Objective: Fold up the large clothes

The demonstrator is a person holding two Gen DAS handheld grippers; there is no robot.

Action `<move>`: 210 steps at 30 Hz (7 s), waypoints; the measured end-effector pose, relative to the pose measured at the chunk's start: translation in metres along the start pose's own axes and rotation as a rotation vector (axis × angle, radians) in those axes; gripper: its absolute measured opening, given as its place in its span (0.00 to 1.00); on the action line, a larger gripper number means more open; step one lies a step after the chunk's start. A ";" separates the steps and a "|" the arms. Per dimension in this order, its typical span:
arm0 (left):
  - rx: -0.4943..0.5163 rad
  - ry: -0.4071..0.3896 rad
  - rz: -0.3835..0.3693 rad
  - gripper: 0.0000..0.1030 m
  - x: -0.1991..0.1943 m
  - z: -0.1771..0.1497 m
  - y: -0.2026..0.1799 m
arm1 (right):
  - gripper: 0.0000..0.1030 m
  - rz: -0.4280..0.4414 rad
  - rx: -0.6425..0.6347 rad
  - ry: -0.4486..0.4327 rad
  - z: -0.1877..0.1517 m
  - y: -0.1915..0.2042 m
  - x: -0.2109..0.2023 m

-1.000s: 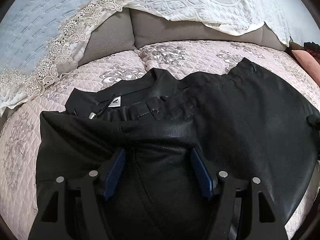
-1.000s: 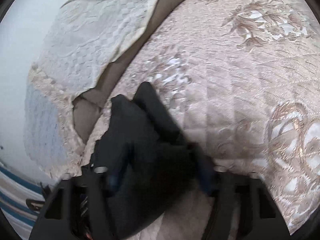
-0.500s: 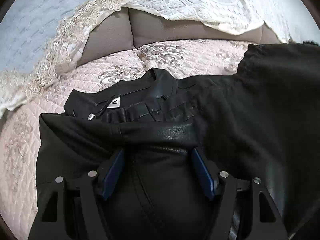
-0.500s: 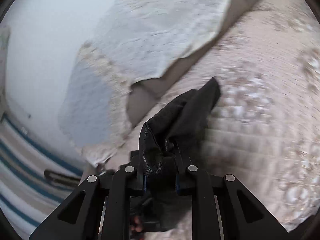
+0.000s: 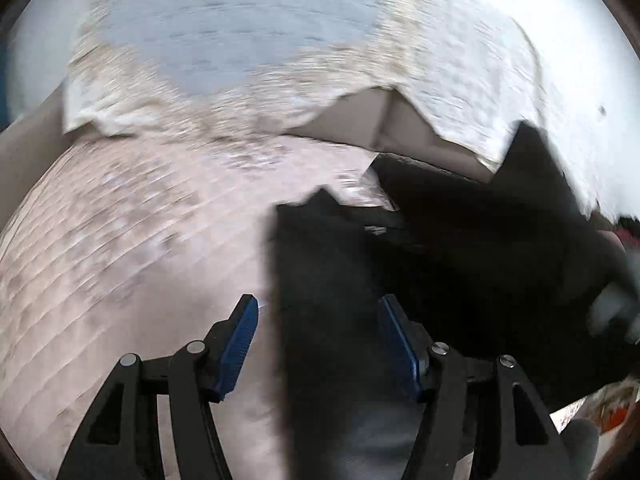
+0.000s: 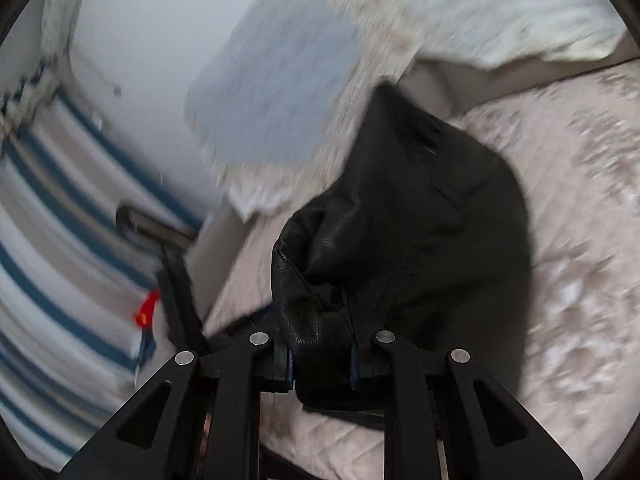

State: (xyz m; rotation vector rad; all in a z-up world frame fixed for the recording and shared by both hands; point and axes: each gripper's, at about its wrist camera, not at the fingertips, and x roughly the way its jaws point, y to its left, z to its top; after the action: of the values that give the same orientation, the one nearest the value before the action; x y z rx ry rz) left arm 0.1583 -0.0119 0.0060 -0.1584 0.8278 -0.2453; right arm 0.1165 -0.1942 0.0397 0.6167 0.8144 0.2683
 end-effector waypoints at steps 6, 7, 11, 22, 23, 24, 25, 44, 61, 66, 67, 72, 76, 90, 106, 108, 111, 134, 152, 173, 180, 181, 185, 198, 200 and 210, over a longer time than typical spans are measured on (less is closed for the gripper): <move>-0.084 0.003 0.045 0.61 -0.014 -0.012 0.049 | 0.24 -0.096 -0.089 0.142 -0.035 0.004 0.061; -0.086 -0.002 0.044 0.61 -0.018 -0.012 0.053 | 0.26 -0.095 -0.099 0.138 -0.034 0.007 0.061; -0.075 -0.022 0.023 0.61 -0.023 -0.004 0.052 | 0.48 -0.046 -0.126 0.137 -0.030 0.018 0.046; 0.012 -0.082 -0.106 0.61 -0.050 0.008 -0.002 | 0.30 -0.083 -0.093 -0.010 -0.040 -0.004 -0.016; 0.031 -0.077 -0.124 0.61 -0.049 0.006 -0.011 | 0.25 -0.110 -0.075 -0.007 -0.042 -0.011 -0.015; 0.053 -0.073 -0.140 0.61 -0.048 0.004 -0.021 | 0.24 -0.123 -0.057 -0.010 -0.043 -0.016 -0.015; 0.085 -0.068 -0.150 0.61 -0.046 -0.001 -0.031 | 0.23 -0.129 -0.039 -0.019 -0.043 -0.020 -0.018; 0.077 0.079 -0.038 0.08 0.008 -0.055 -0.016 | 0.20 -0.274 -0.104 0.055 -0.052 -0.044 -0.015; 0.010 0.063 0.007 0.19 0.068 0.032 -0.048 | 0.20 -0.294 -0.113 -0.012 -0.048 -0.042 -0.031; -0.017 0.041 -0.012 0.15 0.082 0.008 -0.024 | 0.20 -0.333 -0.107 -0.047 -0.031 -0.053 -0.033; -0.015 0.035 -0.013 0.14 0.081 0.007 -0.024 | 0.20 -0.335 -0.104 -0.042 -0.027 -0.055 -0.029; -0.005 0.017 -0.015 0.14 0.087 0.002 -0.022 | 0.20 -0.351 -0.101 0.028 -0.027 -0.069 0.003; -0.001 0.031 -0.014 0.13 0.091 0.006 -0.022 | 0.20 -0.348 -0.094 0.032 -0.028 -0.073 0.005; 0.038 0.028 -0.023 0.23 0.013 -0.032 -0.014 | 0.20 -0.330 -0.143 -0.006 -0.025 -0.043 -0.018; -0.013 0.041 0.009 0.42 0.020 -0.057 0.008 | 0.22 -0.386 -0.173 0.055 -0.032 -0.045 0.008; -0.025 0.050 0.008 0.38 0.006 -0.053 0.008 | 0.22 -0.379 -0.177 0.031 -0.033 -0.038 -0.006; -0.009 0.007 -0.025 0.37 -0.024 -0.053 0.004 | 0.22 -0.363 -0.194 0.010 -0.041 -0.027 -0.022; 0.176 -0.065 0.038 0.45 -0.023 0.004 -0.010 | 0.23 -0.391 -0.182 0.001 -0.026 -0.031 -0.033; 0.073 0.100 0.060 0.38 0.095 0.035 0.003 | 0.23 -0.399 -0.156 0.053 0.000 -0.056 0.001; 0.115 0.110 0.008 0.48 0.005 -0.047 -0.006 | 0.52 -0.344 -0.081 0.048 -0.016 -0.071 -0.028; 0.071 0.082 -0.022 0.54 -0.001 -0.028 -0.001 | 0.58 -0.297 -0.036 0.043 -0.007 -0.083 -0.029; 0.064 0.076 -0.027 0.55 0.000 -0.025 0.001 | 0.58 -0.282 -0.024 0.044 -0.006 -0.085 -0.028; 0.004 0.068 -0.071 0.59 0.010 -0.014 0.008 | 0.59 -0.257 0.002 0.067 0.000 -0.097 -0.020; -0.196 0.186 -0.268 0.72 0.070 -0.014 0.034 | 0.66 -0.088 0.131 0.101 0.014 -0.134 0.007; -0.206 0.194 -0.297 0.72 0.072 -0.016 0.034 | 0.66 -0.070 0.152 0.102 0.015 -0.138 0.010; -0.181 0.199 -0.345 0.73 0.072 -0.024 0.036 | 0.67 -0.002 0.180 0.139 0.003 -0.143 0.010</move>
State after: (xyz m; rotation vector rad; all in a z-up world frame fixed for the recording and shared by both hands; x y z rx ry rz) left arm 0.1930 0.0021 -0.0693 -0.4542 1.0186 -0.5171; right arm 0.1243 -0.3048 -0.0512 0.7719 0.9798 0.2399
